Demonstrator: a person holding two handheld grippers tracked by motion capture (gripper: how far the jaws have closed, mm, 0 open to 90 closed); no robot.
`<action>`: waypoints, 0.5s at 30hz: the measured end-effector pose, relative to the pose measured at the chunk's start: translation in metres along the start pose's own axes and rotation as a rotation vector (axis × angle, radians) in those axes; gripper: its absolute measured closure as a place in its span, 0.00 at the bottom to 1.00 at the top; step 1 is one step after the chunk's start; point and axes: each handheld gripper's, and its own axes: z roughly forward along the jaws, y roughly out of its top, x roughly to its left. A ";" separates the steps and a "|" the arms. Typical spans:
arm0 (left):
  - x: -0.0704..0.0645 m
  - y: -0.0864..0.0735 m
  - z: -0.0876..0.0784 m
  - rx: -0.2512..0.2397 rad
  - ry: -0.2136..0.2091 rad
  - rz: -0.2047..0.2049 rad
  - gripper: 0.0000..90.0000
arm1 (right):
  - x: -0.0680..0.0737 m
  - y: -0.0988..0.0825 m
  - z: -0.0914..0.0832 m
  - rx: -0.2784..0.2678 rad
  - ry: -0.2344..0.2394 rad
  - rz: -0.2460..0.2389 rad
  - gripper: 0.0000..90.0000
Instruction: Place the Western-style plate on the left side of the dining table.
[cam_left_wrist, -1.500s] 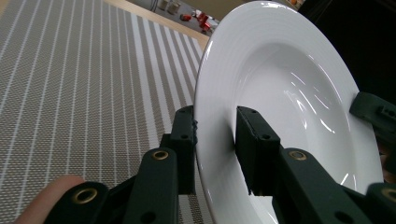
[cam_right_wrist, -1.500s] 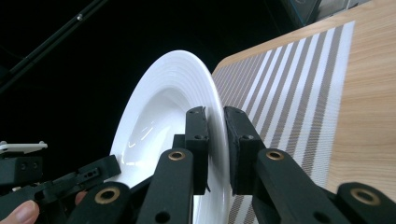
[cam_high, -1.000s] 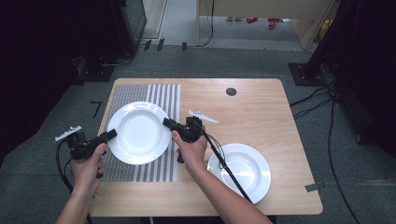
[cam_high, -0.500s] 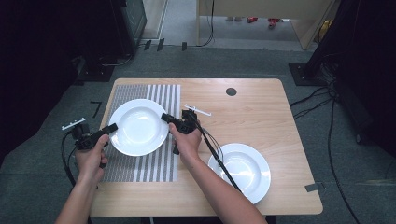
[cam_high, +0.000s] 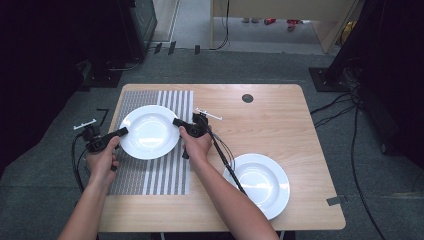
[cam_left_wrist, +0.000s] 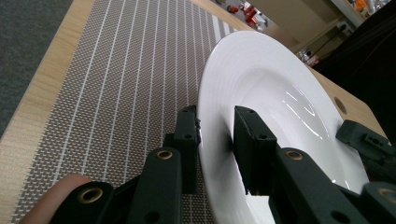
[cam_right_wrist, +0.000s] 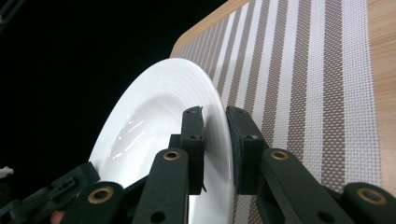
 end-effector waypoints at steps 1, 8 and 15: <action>0.001 0.000 0.001 -0.001 0.003 -0.003 0.81 | -0.001 0.000 0.002 0.001 -0.007 0.002 0.88; 0.005 0.002 0.011 -0.001 0.017 -0.034 0.81 | -0.005 -0.001 0.011 0.008 -0.021 0.022 0.88; 0.010 -0.002 0.020 0.010 0.032 -0.046 0.81 | -0.011 -0.001 0.016 0.009 -0.046 0.011 0.87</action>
